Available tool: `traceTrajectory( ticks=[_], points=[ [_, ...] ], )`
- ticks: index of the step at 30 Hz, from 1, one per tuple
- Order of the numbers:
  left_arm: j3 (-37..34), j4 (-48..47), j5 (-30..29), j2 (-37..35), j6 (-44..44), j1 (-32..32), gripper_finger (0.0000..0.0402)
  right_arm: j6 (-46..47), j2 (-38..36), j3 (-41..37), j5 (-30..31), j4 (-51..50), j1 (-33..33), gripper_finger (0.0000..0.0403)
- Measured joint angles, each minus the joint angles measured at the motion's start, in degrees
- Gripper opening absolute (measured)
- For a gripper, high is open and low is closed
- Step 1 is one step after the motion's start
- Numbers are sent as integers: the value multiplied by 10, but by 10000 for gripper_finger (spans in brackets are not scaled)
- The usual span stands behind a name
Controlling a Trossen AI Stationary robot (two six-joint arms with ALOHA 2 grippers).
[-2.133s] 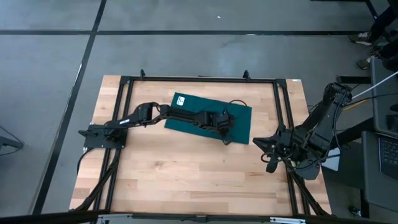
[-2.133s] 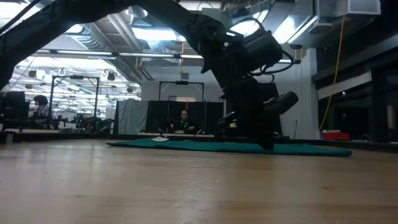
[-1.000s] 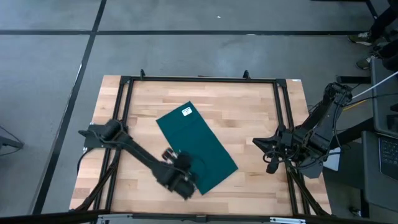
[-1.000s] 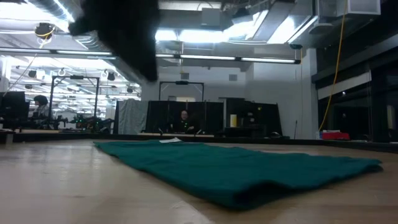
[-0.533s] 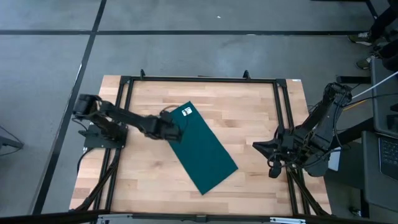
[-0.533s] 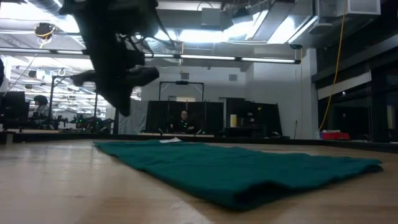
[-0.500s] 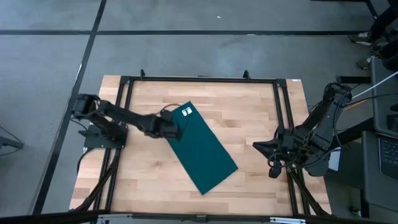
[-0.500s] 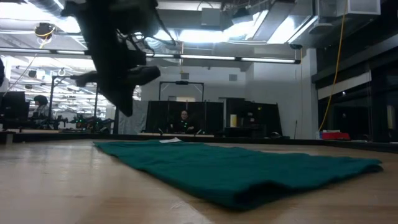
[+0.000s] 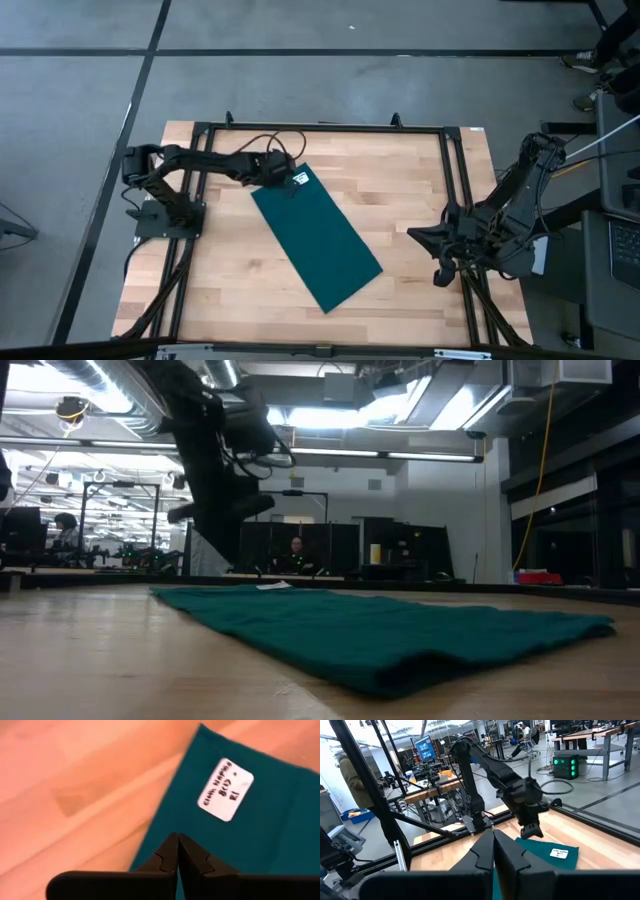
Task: Fold microfiber towels
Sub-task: Fold the green towel
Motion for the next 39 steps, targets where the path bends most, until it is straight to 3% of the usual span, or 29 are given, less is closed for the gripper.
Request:
traceTrajectory(
  ticks=[3, 8, 18, 31, 36, 39],
  points=[
    [0, 28, 36, 30, 18, 11, 2, -15, 0, 0, 3, 16, 0, 22],
    [0, 58, 44, 63, 19, 4, 2, -47, -2, 0, 6, 50, 7, 28],
    [18, 162, 75, 129, 44, 13, 2, -84, -2, 0, 50, 82, 38, 7],
    [245, 198, 129, 300, 149, 56, 2, -142, -9, 0, 99, 120, 48, 28],
    [261, 185, 143, 282, 236, 48, 2, -139, -9, 0, 78, 111, 38, 17],
    [244, 172, 167, 224, 303, -2, 2, -72, -9, 0, 0, 46, 29, 10]
  ],
)
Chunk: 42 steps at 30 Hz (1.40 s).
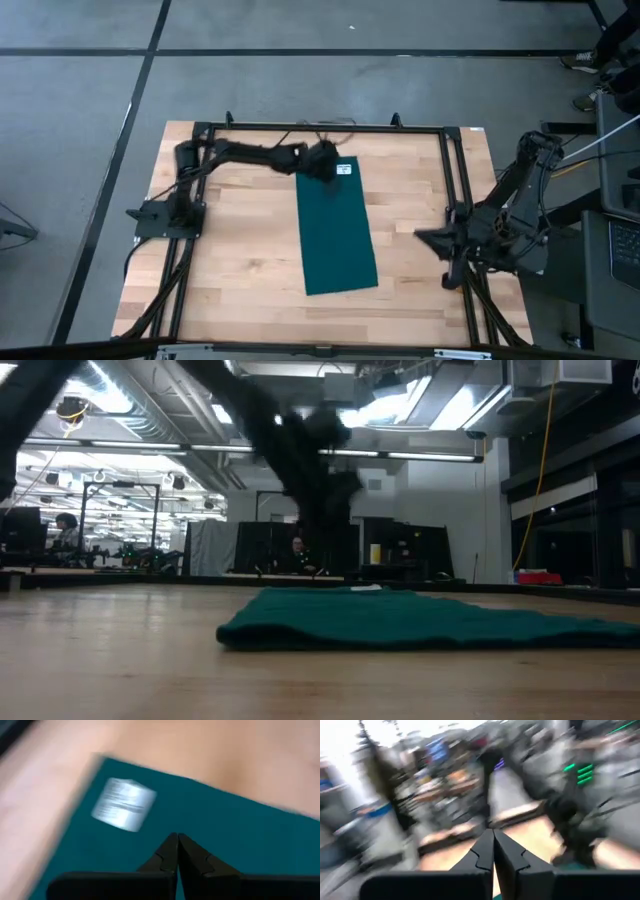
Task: Fold microfiber towels
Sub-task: Fold the green towel
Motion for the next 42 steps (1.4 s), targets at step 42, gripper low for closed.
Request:
traceTrajectory(
  ticks=[42],
  points=[
    [-91, -53, -163, -55, -195, -478, 78, 56, 324, -87, -668, -55, -242, 161]
  ],
)
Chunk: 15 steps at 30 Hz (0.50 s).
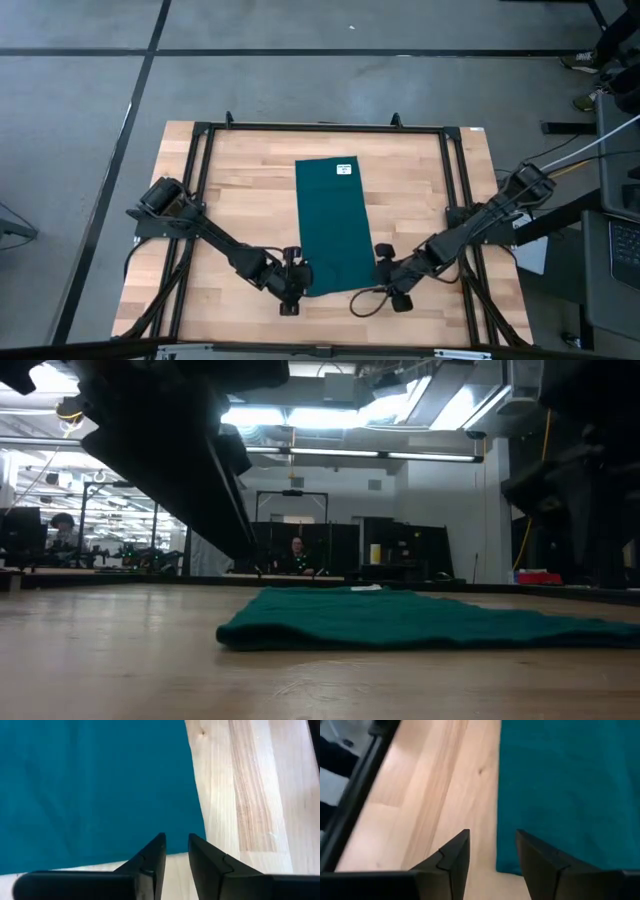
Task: Fold microfiber towels
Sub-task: Fold the green towel
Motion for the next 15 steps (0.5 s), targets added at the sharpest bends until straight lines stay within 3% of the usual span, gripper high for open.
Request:
traceTrajectory(
  ticks=[15],
  points=[
    [-38, 105, 18, 6, 6, -4, 85, -16, 39, 0, -8, 19, -2, 121]
  ],
)
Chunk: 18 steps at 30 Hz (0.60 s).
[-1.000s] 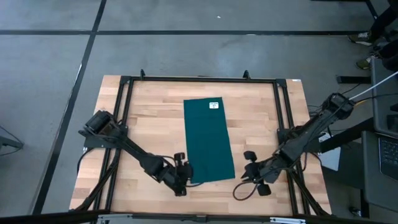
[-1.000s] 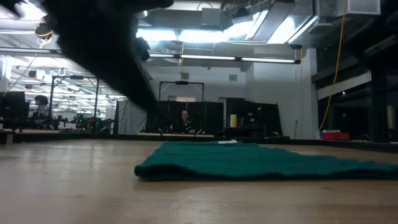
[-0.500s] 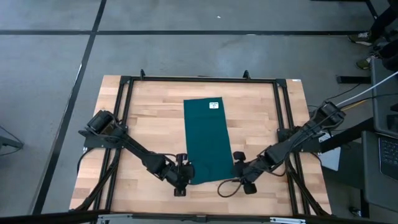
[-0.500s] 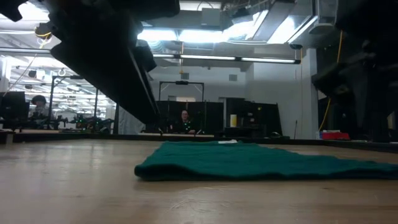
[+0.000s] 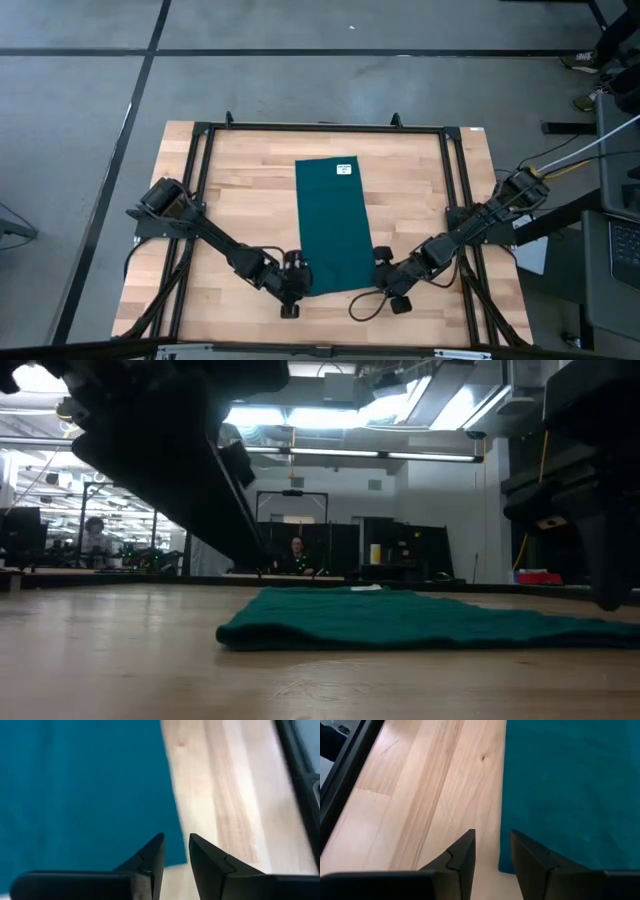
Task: Fold microfiber towels
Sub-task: Fold the green towel
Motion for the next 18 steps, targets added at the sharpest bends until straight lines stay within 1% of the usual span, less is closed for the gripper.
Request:
traceTrajectory(
  ticks=[3, 7, 13, 18],
  points=[
    [-3, 29, 25, 16, 12, 1, 91, 3, 0, 0, 5, 0, -1, 120],
    [-3, 37, 39, 39, -4, 5, 101, 9, 0, 0, 12, -2, -1, 125],
    [-2, 50, 41, 54, -5, 15, 114, 12, 6, 0, 16, -4, -2, 138],
    [-2, 53, 41, 56, -5, 18, 115, 18, 31, -8, 12, 17, -2, 136]
  ],
)
